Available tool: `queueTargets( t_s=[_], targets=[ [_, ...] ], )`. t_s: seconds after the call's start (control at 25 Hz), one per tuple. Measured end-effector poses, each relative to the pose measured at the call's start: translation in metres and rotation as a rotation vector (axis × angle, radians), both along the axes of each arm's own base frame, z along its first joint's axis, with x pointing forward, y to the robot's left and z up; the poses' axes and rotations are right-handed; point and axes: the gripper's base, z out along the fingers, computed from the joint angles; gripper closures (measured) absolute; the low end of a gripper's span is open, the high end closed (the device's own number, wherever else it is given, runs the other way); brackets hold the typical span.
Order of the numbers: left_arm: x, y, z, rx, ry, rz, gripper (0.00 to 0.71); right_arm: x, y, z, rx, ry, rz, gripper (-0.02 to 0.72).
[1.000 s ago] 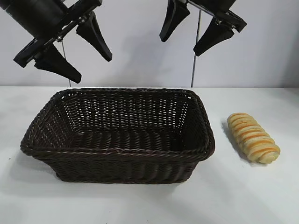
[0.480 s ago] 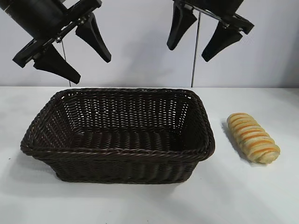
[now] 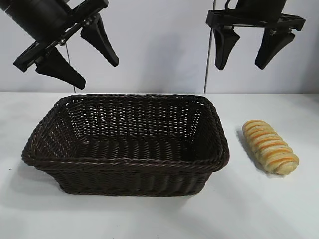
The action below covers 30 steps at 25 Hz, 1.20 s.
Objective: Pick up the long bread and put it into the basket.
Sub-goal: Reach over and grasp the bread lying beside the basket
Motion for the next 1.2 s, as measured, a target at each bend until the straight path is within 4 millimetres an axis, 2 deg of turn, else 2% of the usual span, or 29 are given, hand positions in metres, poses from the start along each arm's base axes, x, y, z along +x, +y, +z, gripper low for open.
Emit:
queueTargets(
  t_s=[0.16,0.28,0.48,0.72,0.88,1.2],
  targets=[
    [0.0,0.0,0.0,0.0,0.0,0.0,0.202,0.005,-0.03,0.0,0.032,0.005,-0.082,0.113],
    [0.0,0.0,0.0,0.0,0.0,0.0,0.202,0.006,-0.044,0.0,0.063,0.009,-0.124,0.113],
    [0.0,0.0,0.0,0.0,-0.001,0.0,0.202,0.002,-0.043,-0.013,0.087,0.059,-0.133,0.113],
    [0.001,0.0,0.0,0.0,-0.008,0.006,0.202,-0.014,-0.043,-0.056,0.083,0.187,-0.137,0.113],
    [0.001,0.0,0.0,0.0,-0.01,0.007,0.202,-0.02,-0.044,-0.078,0.072,0.2,-0.136,0.113],
    [0.001,0.0,0.0,0.0,-0.013,0.01,0.202,-0.019,-0.047,-0.104,0.04,0.186,-0.112,0.113]
  ],
)
